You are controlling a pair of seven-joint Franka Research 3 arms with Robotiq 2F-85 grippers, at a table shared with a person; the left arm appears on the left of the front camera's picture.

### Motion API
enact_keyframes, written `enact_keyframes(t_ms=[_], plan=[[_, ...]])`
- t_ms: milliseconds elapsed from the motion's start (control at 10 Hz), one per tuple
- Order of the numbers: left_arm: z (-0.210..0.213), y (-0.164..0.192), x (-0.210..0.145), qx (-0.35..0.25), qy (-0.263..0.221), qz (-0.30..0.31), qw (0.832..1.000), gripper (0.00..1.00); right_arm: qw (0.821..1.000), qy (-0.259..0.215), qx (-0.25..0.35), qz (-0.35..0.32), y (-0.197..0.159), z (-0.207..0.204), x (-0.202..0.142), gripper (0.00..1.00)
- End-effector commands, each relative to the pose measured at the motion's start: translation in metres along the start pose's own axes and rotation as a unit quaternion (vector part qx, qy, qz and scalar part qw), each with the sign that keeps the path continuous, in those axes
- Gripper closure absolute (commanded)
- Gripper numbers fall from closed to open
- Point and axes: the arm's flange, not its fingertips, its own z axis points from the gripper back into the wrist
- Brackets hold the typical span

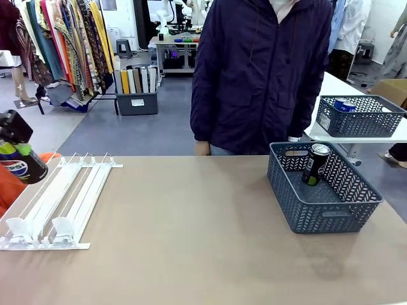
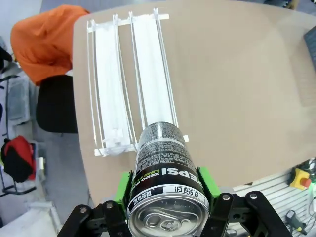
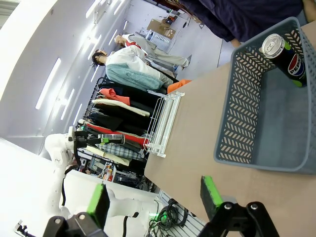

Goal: Retrieve and store the cans from the dispenser.
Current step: Pick up one can from the Automatic Can Dispenser and place it in the middle of the table.

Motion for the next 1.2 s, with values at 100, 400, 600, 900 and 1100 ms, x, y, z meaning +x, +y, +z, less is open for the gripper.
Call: enact_keyframes(t_ms=[100, 400, 600, 900, 1100], plan=[[-0.004, -0.006, 0.006, 0.010, 0.005, -0.002, 1.000, 1.00, 1.000, -0.012, 0.010, 0.011, 0.002, -0.001, 0.005, 0.00], [-0.017, -0.020, 0.016, 0.021, 0.027, 0.011, 0.999, 1.00, 1.000, -0.012, 0.010, 0.011, 0.002, -0.001, 0.005, 0.00], [-0.054, -0.119, 0.081, -0.044, 0.021, -0.105, 0.993, 1.00, 1.000, -0.012, 0.010, 0.011, 0.002, -0.001, 0.005, 0.00], [-0.150, -0.269, 0.130, -0.049, 0.090, -0.226, 0.969, 1.00, 1.000, -0.012, 0.010, 0.011, 0.002, -0.001, 0.005, 0.00], [-0.204, -0.325, 0.134, -0.048, 0.104, -0.253, 0.961, 1.00, 1.000, -0.012, 0.010, 0.011, 0.002, -0.001, 0.005, 0.00]])
